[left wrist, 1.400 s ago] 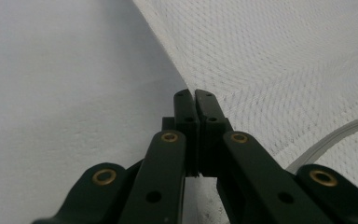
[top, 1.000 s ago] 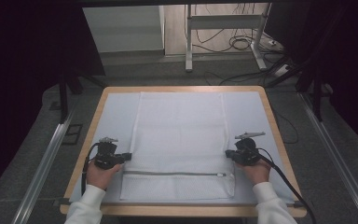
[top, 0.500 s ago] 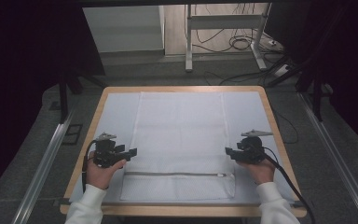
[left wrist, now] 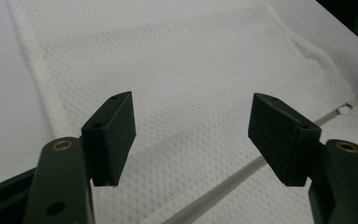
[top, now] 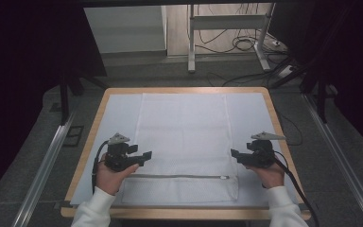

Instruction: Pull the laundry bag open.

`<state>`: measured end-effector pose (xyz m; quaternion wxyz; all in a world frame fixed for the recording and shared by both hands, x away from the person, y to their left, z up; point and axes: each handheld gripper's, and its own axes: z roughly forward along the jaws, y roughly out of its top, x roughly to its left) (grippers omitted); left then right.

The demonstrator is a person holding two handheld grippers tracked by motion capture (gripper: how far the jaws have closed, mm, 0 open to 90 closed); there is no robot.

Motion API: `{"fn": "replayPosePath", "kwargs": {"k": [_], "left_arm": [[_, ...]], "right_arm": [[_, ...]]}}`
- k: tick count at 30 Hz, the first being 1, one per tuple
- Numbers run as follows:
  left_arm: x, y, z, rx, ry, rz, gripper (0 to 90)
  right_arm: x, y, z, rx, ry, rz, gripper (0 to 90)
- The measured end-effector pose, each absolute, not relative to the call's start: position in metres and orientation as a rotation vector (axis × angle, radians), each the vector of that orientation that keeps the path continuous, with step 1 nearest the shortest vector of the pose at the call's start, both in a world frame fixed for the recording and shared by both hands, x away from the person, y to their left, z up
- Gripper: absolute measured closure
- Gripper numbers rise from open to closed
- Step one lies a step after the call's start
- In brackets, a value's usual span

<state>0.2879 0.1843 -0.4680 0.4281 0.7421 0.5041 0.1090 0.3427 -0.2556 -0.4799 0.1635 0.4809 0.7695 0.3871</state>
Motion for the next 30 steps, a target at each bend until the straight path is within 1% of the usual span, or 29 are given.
{"fn": "replayPosePath", "kwargs": {"k": [4, 16, 30], "left_arm": [[0.286, 0.174, -0.467, 1.864, 1.228, 0.226, 32.4], [0.282, 0.139, -0.464, 1.907, 1.151, 0.144, 33.4], [0.284, 0.107, -0.467, 1.954, 1.092, 0.083, 33.9]], "right_arm": [[0.339, -0.258, -0.479, 1.375, 2.195, 1.095, 24.4], [0.335, -0.260, -0.480, 1.332, 2.206, 1.092, 24.8], [0.334, -0.266, -0.483, 1.367, 2.200, 1.103, 25.8]]}}
